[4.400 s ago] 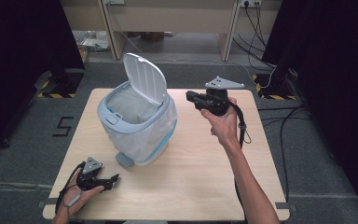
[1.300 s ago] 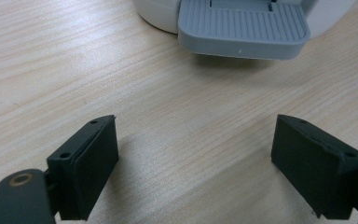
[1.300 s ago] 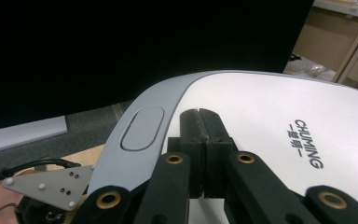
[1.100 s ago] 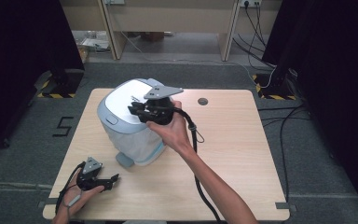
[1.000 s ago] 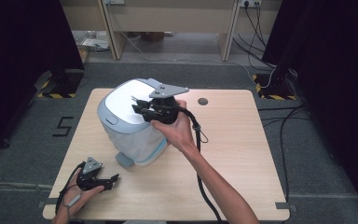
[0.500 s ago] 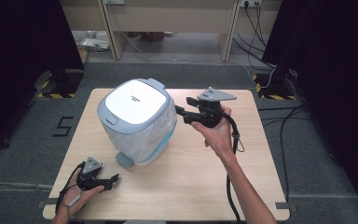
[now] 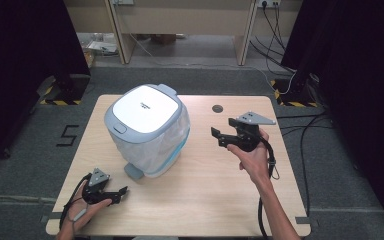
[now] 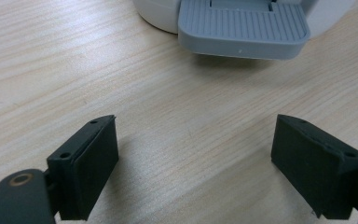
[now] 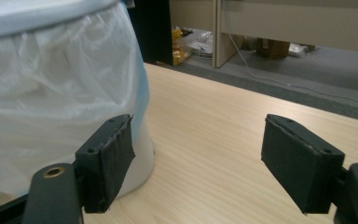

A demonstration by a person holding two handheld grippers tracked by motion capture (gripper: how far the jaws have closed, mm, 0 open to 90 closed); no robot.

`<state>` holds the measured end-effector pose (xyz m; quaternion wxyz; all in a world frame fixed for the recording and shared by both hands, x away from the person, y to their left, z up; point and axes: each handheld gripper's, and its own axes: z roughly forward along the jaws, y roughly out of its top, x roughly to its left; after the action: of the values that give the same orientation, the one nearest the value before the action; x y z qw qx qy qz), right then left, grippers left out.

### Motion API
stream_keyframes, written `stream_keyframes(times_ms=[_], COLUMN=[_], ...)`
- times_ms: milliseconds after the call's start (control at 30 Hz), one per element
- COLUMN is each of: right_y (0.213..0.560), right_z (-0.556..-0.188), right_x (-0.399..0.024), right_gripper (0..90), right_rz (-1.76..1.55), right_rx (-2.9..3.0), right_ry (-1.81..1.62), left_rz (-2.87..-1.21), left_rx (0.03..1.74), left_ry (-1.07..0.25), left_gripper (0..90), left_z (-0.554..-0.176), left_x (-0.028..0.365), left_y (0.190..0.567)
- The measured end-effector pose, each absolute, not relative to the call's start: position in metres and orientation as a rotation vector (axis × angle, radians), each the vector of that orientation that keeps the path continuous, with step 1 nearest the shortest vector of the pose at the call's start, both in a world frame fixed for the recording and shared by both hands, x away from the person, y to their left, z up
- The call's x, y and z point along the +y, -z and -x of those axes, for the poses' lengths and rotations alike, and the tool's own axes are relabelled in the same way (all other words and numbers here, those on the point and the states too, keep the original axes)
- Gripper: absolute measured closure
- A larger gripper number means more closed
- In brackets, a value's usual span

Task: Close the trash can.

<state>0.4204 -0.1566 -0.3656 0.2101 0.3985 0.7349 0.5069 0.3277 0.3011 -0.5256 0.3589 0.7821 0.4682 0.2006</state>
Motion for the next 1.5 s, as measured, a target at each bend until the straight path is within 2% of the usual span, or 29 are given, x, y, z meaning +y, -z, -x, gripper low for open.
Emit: stream_keyframes(times_ms=[367,700,1067,1500], right_y=[0.404,0.424,0.441,0.480], right_z=[-0.404,-0.389,-0.375,-0.354], right_x=[-0.175,-0.184,-0.181,-0.171], right_gripper=[20.7,18.9,16.4,16.1], right_rz=[-1.140,-1.157,-1.125,-1.163], right_rx=[2.046,2.053,2.086,2.128], right_ry=[-1.288,-1.248,-1.245,-1.217], left_rz=[-2.017,-2.012,-2.012,-2.016], left_rx=[1.209,1.211,1.211,1.209], left_ry=[-0.517,-0.517,-0.517,-0.516], left_gripper=[13.6,13.6,13.6,13.7], left_z=[-0.328,-0.328,-0.328,-0.328], left_x=[0.301,0.301,0.301,0.301], left_y=[0.526,0.526,0.526,0.526])
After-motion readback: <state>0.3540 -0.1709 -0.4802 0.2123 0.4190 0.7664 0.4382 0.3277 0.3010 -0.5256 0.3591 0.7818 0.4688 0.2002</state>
